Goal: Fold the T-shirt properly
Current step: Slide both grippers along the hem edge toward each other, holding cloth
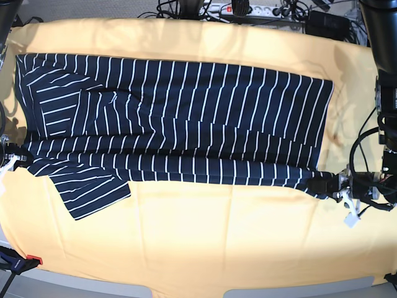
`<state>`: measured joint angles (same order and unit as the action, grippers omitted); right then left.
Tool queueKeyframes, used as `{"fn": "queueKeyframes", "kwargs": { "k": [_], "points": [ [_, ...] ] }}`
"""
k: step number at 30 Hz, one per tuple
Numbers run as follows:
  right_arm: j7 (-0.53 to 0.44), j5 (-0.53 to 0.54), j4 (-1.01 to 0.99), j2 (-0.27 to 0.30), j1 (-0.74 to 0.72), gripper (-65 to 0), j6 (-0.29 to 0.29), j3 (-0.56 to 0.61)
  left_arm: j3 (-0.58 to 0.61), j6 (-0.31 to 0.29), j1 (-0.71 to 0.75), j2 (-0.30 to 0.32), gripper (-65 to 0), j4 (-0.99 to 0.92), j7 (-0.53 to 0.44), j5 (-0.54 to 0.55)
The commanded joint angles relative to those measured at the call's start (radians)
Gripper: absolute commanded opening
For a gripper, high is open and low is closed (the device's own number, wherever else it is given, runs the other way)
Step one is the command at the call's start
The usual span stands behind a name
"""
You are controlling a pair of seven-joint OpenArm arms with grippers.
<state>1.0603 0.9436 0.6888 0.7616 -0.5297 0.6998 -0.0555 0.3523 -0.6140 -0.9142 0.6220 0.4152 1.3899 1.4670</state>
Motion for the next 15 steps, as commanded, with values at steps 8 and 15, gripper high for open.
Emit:
{"fn": "queueKeyframes", "kwargs": {
  "k": [8, 15],
  "points": [
    [0.033, 0.016, 0.016, 0.034, -0.028, -65.0, -0.002, -0.007, -0.006, -0.006, 0.016, 0.018, -65.0, 0.011, 0.006, 0.017],
    [0.033, 0.033, 0.016, 0.033, -0.028, -65.0, -0.002, -0.007, -0.006, -0.031, 0.067, 0.018, -65.0, 0.011, 0.006, 0.017]
  ]
}}
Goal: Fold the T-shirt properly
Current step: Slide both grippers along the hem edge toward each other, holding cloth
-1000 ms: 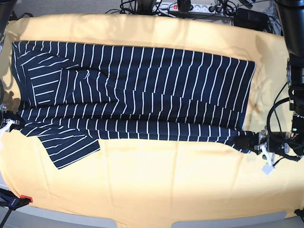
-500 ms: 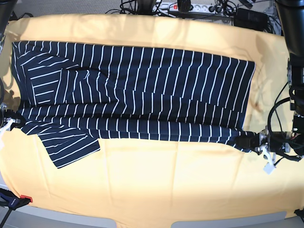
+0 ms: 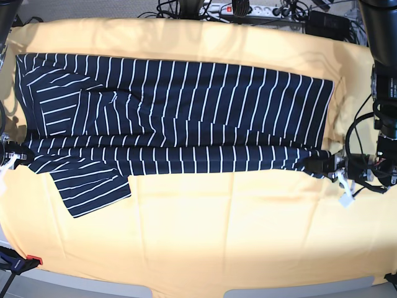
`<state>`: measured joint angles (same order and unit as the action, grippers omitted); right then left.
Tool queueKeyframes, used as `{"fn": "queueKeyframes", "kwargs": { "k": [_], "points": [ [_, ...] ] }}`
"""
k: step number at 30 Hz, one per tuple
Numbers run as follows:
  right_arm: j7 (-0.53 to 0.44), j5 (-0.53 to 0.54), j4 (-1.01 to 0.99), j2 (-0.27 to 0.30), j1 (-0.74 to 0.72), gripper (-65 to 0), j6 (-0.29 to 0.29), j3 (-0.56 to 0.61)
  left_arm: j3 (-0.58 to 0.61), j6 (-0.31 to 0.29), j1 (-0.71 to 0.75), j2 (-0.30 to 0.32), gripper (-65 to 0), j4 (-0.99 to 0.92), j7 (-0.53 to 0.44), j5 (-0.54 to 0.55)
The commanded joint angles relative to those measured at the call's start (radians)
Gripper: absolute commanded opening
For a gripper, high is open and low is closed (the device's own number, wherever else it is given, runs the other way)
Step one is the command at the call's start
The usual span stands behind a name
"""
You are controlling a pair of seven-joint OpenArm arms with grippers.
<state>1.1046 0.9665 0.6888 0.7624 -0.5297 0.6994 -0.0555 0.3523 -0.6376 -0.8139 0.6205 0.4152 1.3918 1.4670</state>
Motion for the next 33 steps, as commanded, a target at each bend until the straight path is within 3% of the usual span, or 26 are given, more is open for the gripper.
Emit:
{"fn": "queueKeyframes", "kwargs": {
  "k": [1, 2, 6, 8, 12, 15, 17, 21, 23, 24, 28, 33],
  "points": [
    [-0.012, 0.010, 0.016, 0.032, -0.028, -65.0, -0.001, -0.007, -0.006, -0.018, -0.030, 0.020, -65.0, 0.011, 0.004, 0.017],
    [-0.012, 0.010, 0.016, 0.032, -0.028, -62.4, -0.001, -0.007, -0.006, -0.027, -0.029, 0.020, -64.0, 0.011, 0.004, 0.017],
    [-0.012, 0.013, 0.016, 0.034, -0.030, -31.8, -0.001, -0.007, -0.006, -0.028, -0.029, 0.019, -35.9, 0.011, 0.004, 0.017],
    [-0.011, 0.073, 0.016, 0.039, -0.037, -25.5, -0.001, -0.007, -0.006, -0.028, -0.029, 0.019, -30.6, 0.011, 0.004, 0.017],
    [-0.012, 0.250, 0.017, 0.055, -0.070, -25.6, -0.001, -0.007, -0.006, -0.028, -0.029, 0.019, -30.7, 0.011, 0.004, 0.017],
    [-0.054, 0.259, 0.017, 0.029, -0.089, -25.6, -0.001, -0.007, -0.006, -0.029, -0.028, 0.020, -30.7, 0.010, -0.013, 0.017],
    [-0.115, 0.183, 0.017, -0.014, -0.092, -25.6, -0.001, -0.007, -0.006, -0.029, -0.026, 0.019, -30.7, 0.010, -0.017, 0.017],
    [-0.306, -0.143, 0.017, -0.116, -0.093, -25.6, -0.001, -0.007, -0.006, -0.039, -0.026, 0.018, -30.7, 0.010, -0.027, 0.017],
    [-0.379, -0.251, 0.017, -0.157, -0.088, -25.6, -0.001, -0.007, -0.006, -0.043, -0.026, 0.016, -30.7, 0.010, -0.028, 0.017],
    [-0.406, -0.298, 0.017, -0.173, -0.088, -25.6, -0.019, -0.007, -0.006, -0.043, -0.025, 0.014, -30.7, 0.010, -0.027, 0.017],
    [-0.511, -0.480, 0.017, -0.222, -0.087, -25.6, -0.191, -0.007, -0.006, -0.043, -0.017, 0.017, -30.7, 0.010, -0.029, 0.017],
    [-0.515, -0.492, 0.015, -0.253, -0.074, -25.6, -0.263, -0.007, -0.006, -0.043, 0.001, 0.019, -30.7, 0.010, -0.031, 0.017]
  ]
}}
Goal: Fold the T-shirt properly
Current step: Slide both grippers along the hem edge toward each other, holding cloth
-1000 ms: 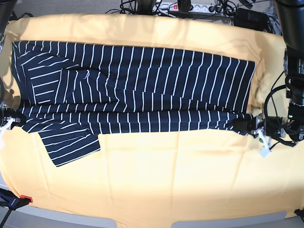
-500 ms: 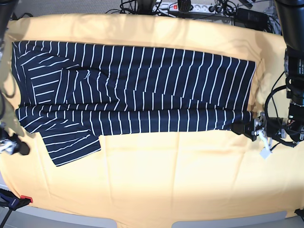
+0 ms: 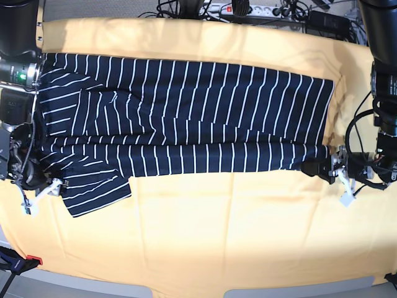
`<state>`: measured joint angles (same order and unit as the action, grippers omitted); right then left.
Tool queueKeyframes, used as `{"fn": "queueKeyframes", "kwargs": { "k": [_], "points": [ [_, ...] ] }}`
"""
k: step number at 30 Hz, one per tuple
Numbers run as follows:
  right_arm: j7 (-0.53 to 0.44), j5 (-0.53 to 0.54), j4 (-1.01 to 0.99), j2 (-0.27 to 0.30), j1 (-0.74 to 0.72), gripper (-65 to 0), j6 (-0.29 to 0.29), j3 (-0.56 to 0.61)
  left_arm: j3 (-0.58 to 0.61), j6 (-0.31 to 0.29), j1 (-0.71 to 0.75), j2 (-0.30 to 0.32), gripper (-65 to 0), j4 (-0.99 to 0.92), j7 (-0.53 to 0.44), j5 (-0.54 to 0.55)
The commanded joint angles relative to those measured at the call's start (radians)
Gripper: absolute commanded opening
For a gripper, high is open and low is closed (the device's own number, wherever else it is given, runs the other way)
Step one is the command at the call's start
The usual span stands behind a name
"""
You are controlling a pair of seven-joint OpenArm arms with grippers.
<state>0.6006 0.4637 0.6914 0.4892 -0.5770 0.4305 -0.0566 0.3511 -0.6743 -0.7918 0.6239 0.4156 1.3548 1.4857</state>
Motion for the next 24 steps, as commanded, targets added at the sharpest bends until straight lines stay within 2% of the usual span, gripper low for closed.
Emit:
{"fn": "queueKeyframes", "kwargs": {
  "k": [1, 8, 13, 15, 17, 19, 20, 23, 24],
  "points": [
    [-0.011, 0.016, 0.012, 0.017, -0.021, -25.6, 0.007, -0.006, -0.005, -0.006, -0.017, 0.015, -30.7, 0.010, 0.005, -0.002],
    [-0.032, 0.059, 0.012, 0.004, 0.019, -25.7, 0.034, -0.006, -0.005, -0.006, 0.009, 0.016, -30.7, 0.009, 0.003, -0.002],
    [0.012, 0.167, 0.012, 0.004, 0.044, -25.8, 0.196, -0.007, -0.005, -0.006, 0.010, 0.016, -30.7, 0.009, 0.002, -0.002],
    [0.020, 0.192, 0.012, 0.005, 0.047, -26.2, 0.245, -0.007, -0.005, -0.006, 0.010, 0.016, -30.7, 0.009, 0.002, -0.002],
    [0.020, 0.195, 0.013, 0.006, 0.047, -27.1, 0.268, -0.007, -0.005, -0.006, 0.010, 0.016, -30.7, 0.009, 0.002, -0.002],
    [0.013, 0.195, 0.013, 0.009, 0.039, -33.6, 0.268, -0.007, -0.005, -0.006, 0.010, 0.016, -30.7, 0.009, 0.002, -0.002],
    [0.008, 0.195, 0.013, 0.011, 0.034, -39.2, 0.268, -0.007, -0.005, -0.006, 0.010, 0.016, -30.7, 0.009, 0.002, -0.002],
    [0.005, 0.195, 0.013, 0.021, 0.011, -63.4, 0.268, -0.008, -0.005, -0.006, 0.010, 0.016, -30.7, 0.010, 0.000, -0.002],
    [0.005, 0.195, 0.013, 0.026, 0.000, -65.0, 0.268, -0.008, -0.005, -0.006, 0.010, 0.016, -30.7, 0.009, -0.002, -0.002]
  ]
}}
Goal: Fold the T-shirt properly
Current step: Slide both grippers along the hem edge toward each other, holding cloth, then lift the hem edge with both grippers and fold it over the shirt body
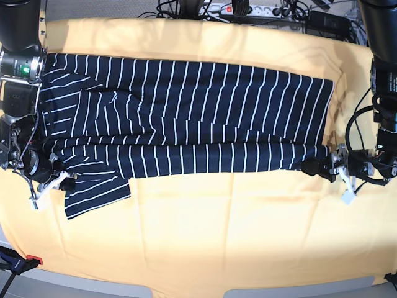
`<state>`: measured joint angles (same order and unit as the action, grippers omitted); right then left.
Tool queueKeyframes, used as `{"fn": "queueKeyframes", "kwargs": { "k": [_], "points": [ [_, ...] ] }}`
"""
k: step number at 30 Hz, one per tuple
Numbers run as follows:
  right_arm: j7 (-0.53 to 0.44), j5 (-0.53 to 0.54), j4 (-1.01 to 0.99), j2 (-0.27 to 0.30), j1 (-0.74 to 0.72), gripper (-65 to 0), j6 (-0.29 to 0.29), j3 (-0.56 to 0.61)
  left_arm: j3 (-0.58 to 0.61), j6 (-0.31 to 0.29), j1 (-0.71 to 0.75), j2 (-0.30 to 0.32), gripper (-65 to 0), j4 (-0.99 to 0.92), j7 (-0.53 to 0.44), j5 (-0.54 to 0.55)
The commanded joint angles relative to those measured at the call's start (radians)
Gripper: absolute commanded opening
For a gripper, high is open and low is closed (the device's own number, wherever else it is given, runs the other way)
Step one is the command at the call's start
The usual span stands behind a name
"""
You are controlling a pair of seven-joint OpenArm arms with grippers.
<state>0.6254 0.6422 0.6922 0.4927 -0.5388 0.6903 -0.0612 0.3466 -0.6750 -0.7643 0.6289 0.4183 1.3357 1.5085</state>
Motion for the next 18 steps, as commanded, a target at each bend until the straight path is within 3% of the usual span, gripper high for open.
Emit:
{"fn": "queueKeyframes", "kwargs": {
  "k": [1, 3, 5, 12, 18],
  "points": [
    [-0.019, 0.016, 0.013, 0.028, -0.048, -65.0, 0.008, -0.003, -0.001, -0.005, -0.018, 0.011, -30.7, 0.006, 0.013, -0.025],
    [-0.012, 0.036, 0.013, 0.043, -0.072, -65.0, 0.008, -0.003, -0.001, -0.006, -0.018, 0.011, -30.7, 0.006, -0.002, -0.025],
    [0.056, 0.115, 0.014, 0.061, -0.093, -65.0, 0.008, -0.003, -0.001, -0.006, -0.018, 0.011, -30.7, 0.006, -0.013, -0.025],
    [0.430, 0.537, 0.028, 0.124, -0.106, -65.0, 0.008, -0.003, -0.001, -0.006, -0.018, 0.011, -30.7, 0.007, -0.039, -0.025],
    [0.603, 0.837, 0.216, 0.188, 0.017, -65.0, 0.008, -0.004, -0.001, -0.006, -0.018, 0.011, -30.7, 0.007, -0.057, -0.025]
  ]
}}
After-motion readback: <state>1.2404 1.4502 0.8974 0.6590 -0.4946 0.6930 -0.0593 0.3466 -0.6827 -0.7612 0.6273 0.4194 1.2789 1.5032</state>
